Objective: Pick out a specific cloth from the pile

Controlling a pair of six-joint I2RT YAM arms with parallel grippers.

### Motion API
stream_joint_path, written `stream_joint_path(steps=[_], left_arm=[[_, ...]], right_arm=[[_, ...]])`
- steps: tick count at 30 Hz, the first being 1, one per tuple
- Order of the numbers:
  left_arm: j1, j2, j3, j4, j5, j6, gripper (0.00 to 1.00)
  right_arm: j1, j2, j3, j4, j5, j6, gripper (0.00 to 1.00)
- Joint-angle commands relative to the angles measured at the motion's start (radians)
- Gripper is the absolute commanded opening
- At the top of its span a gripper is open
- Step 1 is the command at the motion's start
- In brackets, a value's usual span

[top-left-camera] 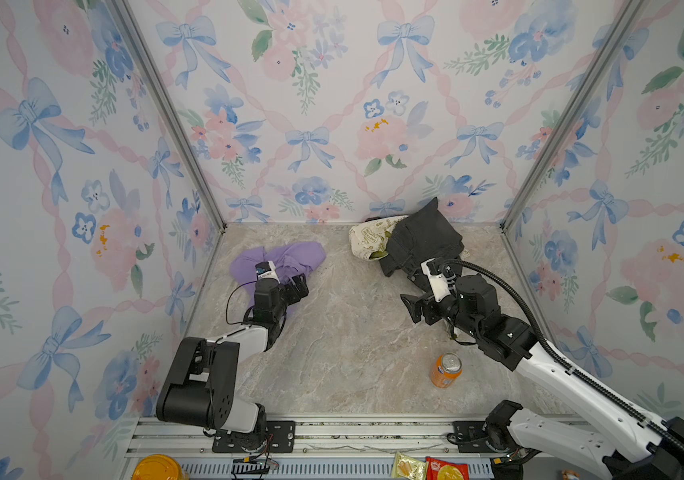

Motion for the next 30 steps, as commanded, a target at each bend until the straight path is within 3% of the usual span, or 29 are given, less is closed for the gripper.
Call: stream_joint_path(steps=[1, 5, 9, 13, 17, 23, 30], left_arm=[[-0.017, -0.153, -0.03, -0.004, -0.08, 0.088, 0.98], [-0.048, -0.341, -0.075, -0.005, -0.194, 0.202, 0.98], [-0.062, -0.46, -0.127, -0.001, -0.31, 0.29, 0.98], [-0.063, -0.482, -0.216, 0.099, -0.387, 0.369, 0.98], [-0.064, -0.429, -0.336, 0.317, -0.412, 0.412, 0.98], [-0.063, -0.258, -0.404, 0.546, -0.408, 0.469, 0.98], [-0.041, -0.204, -0.429, 0.655, -0.418, 0.519, 0.98]], right_arm=[[-0.014, -0.05, -0.029, 0.014, 0.043, -0.014, 0.97], [-0.043, -0.109, -0.075, 0.06, 0.084, -0.018, 0.97], [-0.14, -0.18, -0.151, 0.144, 0.111, 0.0, 0.97], [-0.29, -0.23, -0.257, 0.254, 0.144, 0.027, 0.97], [-0.43, -0.229, -0.371, 0.394, 0.202, 0.024, 0.97], [-0.577, -0.075, -0.515, 0.664, 0.199, 0.025, 0.97], [-0.59, 0.226, -0.511, 0.877, 0.139, -0.018, 0.97]])
